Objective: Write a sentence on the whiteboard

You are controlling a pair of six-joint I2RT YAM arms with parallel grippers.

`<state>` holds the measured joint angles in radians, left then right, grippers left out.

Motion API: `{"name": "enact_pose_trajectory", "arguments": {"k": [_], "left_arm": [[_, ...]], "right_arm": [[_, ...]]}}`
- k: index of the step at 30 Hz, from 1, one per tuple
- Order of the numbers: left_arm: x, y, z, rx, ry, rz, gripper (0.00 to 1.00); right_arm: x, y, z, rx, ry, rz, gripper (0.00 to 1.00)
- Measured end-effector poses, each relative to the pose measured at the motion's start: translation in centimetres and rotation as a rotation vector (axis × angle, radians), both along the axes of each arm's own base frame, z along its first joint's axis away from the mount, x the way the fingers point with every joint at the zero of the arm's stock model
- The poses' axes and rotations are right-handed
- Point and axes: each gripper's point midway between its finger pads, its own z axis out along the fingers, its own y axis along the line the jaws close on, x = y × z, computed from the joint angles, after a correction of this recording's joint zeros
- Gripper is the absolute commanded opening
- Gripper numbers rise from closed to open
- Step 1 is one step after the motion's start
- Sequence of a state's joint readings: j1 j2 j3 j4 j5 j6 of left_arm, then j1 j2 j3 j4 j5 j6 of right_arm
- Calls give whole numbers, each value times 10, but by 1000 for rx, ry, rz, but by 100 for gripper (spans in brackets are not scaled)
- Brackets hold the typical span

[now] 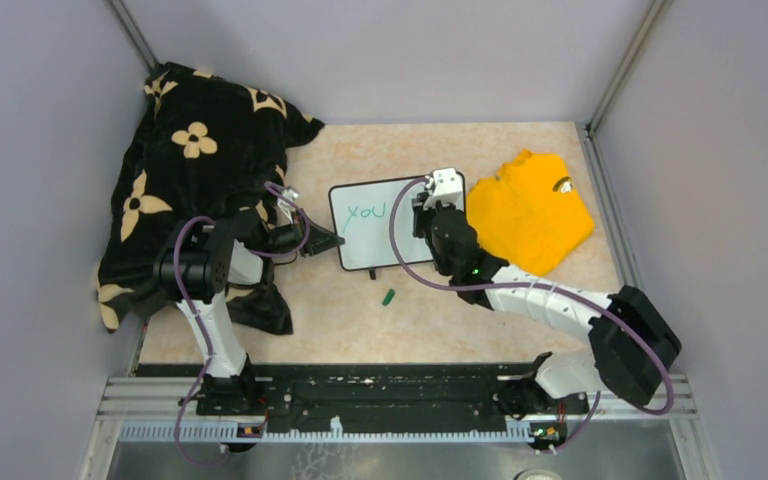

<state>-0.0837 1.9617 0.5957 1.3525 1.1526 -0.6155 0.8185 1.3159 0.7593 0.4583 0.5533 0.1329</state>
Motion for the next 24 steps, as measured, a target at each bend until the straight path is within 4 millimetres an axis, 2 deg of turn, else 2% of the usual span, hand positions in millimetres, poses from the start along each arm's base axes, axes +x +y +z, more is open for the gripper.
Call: {"name": "enact_pose_trajectory", "arguments": {"k": [9, 24], "left_arm": [[0, 0, 0, 0, 0, 0, 0], [1, 0, 1, 0, -1, 0, 0]], "right_arm": [[5, 4, -13, -25, 21, -4, 0], [9, 14, -9, -14, 17, 25, 0]]}}
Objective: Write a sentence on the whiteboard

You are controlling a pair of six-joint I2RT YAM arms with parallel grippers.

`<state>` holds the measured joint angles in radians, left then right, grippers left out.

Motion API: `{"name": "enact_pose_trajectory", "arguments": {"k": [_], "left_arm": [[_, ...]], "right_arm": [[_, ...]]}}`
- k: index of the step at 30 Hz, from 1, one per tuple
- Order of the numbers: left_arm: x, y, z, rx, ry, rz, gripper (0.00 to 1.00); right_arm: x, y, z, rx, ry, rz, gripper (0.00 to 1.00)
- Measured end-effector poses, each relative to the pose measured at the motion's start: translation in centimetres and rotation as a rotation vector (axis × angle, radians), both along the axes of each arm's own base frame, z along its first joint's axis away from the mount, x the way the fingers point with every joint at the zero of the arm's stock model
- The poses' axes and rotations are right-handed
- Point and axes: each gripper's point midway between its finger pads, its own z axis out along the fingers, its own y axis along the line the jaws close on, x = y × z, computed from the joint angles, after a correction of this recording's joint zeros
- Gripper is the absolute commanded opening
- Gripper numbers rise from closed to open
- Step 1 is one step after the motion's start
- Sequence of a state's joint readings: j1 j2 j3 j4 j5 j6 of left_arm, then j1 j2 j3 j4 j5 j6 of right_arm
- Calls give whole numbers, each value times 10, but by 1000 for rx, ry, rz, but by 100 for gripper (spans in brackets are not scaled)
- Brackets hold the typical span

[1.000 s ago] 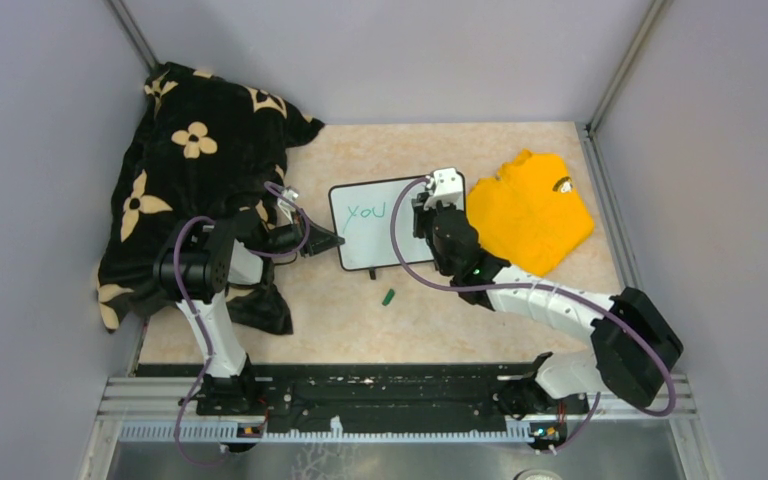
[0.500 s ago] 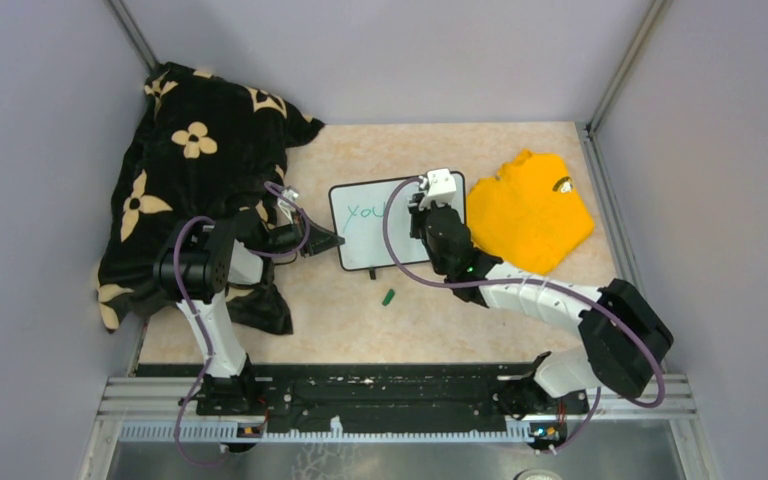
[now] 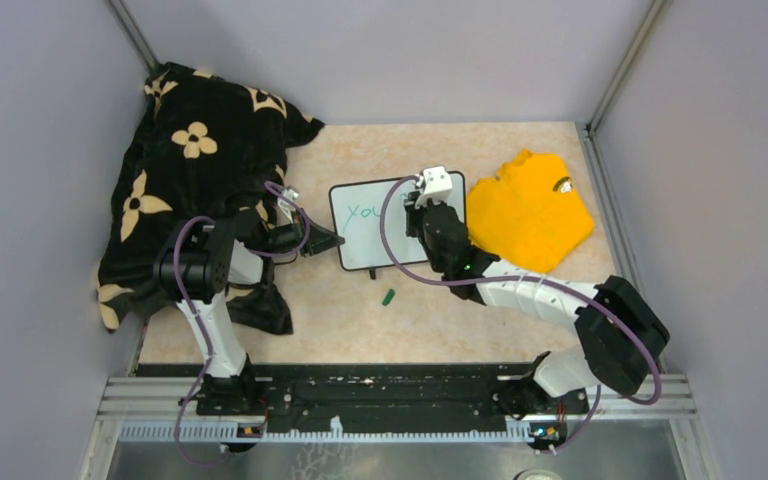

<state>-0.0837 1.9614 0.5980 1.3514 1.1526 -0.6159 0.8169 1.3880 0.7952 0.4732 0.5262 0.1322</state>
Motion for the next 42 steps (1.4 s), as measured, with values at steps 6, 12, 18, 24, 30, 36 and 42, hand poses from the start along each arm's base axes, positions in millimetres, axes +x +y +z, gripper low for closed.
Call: {"name": "enact_pose_trajectory", "arguments": {"k": [6, 12, 18, 24, 30, 36, 42], "left_arm": [[0, 0, 0, 0, 1, 0, 0], [0, 0, 0, 0, 1, 1, 0], [0, -2, 1, 0, -2, -5, 0], [0, -2, 0, 1, -3, -5, 0], [0, -2, 0, 2, -2, -7, 0], [-1, -2, 0, 2, -3, -8, 0], [-1, -2, 0, 3, -4, -9, 0]], "right_arm": [[-2, 4, -4, 2, 16, 24, 0], [-7, 4, -16, 3, 43, 37, 0], [-15, -1, -34, -13, 82, 42, 0], [-16, -9, -35, -23, 90, 12, 0], [-17, -27, -34, -31, 80, -54, 0], [-23, -36, -25, -1, 49, -61, 0], [-21, -40, -19, 9, 32, -69, 0]]}}
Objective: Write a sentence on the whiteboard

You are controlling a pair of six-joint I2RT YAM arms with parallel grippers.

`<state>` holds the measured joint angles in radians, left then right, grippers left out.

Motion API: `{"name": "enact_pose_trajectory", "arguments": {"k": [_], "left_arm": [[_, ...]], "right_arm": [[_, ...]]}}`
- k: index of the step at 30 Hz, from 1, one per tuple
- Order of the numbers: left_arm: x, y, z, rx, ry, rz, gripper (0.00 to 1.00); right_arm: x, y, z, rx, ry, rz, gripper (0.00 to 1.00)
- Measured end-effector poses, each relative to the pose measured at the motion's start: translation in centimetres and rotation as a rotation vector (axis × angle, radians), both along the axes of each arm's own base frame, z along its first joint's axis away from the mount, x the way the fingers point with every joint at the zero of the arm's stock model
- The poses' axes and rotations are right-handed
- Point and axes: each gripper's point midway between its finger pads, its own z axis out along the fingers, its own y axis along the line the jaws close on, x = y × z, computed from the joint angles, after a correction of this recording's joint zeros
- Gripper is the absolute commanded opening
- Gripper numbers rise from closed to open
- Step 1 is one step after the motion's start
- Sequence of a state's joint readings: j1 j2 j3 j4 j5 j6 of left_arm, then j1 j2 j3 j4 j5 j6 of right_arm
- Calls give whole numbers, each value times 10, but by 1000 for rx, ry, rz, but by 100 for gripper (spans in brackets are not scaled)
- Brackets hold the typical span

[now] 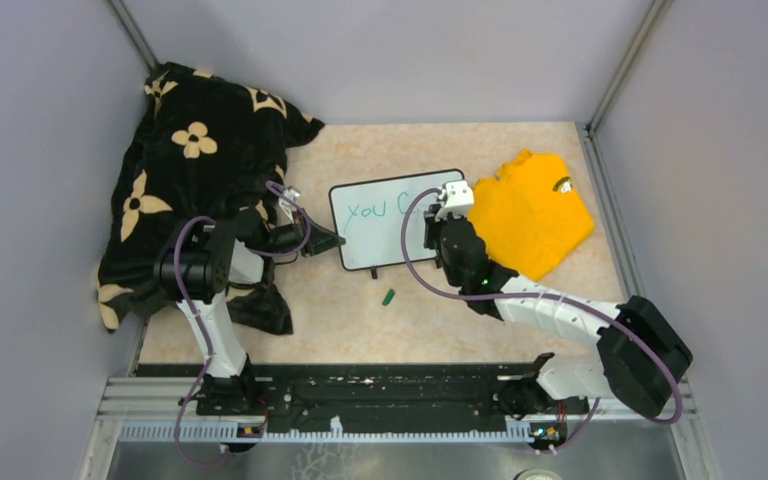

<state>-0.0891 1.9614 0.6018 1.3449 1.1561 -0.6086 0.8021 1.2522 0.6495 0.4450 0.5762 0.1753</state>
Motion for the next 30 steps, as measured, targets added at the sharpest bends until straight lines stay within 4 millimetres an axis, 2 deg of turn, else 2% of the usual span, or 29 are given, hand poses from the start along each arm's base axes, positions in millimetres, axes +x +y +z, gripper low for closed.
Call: {"name": "enact_pose_trajectory", "arguments": {"k": [10, 18, 30], "left_arm": [[0, 0, 0, 0, 0, 0, 0], [0, 0, 0, 0, 0, -1, 0], [0, 0, 0, 1, 2, -1, 0]], "right_arm": [[9, 3, 9, -1, -19, -6, 0], [13, 6, 0, -17, -3, -3, 0], [18, 15, 7, -5, -16, 23, 0]]}}
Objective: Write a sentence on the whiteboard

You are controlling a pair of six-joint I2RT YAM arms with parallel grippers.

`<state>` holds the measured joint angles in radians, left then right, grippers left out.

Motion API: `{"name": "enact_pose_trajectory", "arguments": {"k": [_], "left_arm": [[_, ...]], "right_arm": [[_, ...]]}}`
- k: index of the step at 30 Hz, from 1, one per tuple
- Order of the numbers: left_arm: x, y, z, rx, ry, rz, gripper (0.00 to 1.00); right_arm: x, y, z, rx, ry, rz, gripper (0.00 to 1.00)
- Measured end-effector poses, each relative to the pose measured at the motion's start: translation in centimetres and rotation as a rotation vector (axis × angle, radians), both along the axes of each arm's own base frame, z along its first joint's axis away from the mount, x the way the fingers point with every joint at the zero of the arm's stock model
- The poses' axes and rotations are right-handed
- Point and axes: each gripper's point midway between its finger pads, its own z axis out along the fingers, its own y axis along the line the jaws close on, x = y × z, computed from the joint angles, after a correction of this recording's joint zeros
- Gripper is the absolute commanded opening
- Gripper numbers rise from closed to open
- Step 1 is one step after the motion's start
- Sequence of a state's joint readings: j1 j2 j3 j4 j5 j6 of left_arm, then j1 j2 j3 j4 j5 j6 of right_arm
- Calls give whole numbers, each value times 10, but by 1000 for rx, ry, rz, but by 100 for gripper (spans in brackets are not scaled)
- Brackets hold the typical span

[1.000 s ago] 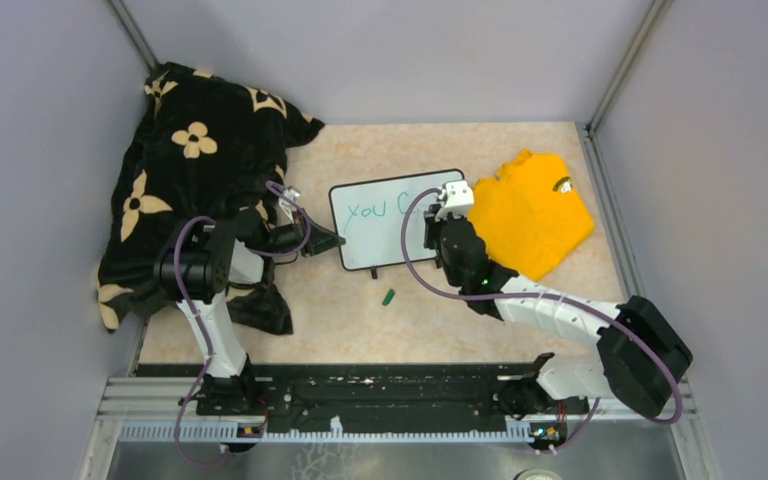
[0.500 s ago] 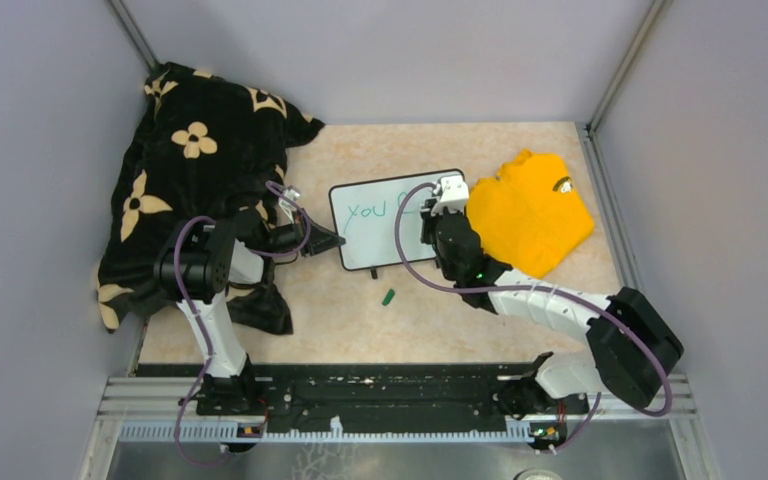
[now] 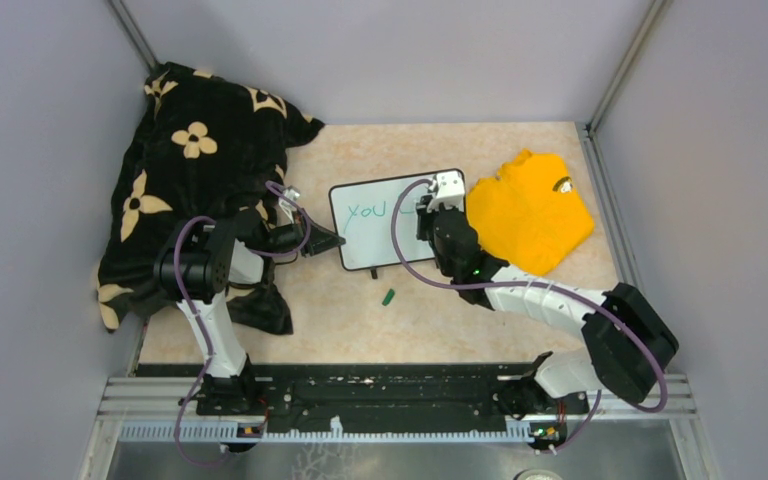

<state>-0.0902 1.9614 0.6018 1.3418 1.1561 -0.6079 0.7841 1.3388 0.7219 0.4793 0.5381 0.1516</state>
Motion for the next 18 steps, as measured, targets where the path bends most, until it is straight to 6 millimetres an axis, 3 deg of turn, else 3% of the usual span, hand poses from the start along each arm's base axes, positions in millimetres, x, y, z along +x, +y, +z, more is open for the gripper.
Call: {"name": "enact_pose_trajectory", "arguments": {"k": [18], "left_arm": [[0, -1, 0, 1, 0, -2, 0]], "right_arm": [[-5, 3, -12, 9, 37, 24, 0]]}}
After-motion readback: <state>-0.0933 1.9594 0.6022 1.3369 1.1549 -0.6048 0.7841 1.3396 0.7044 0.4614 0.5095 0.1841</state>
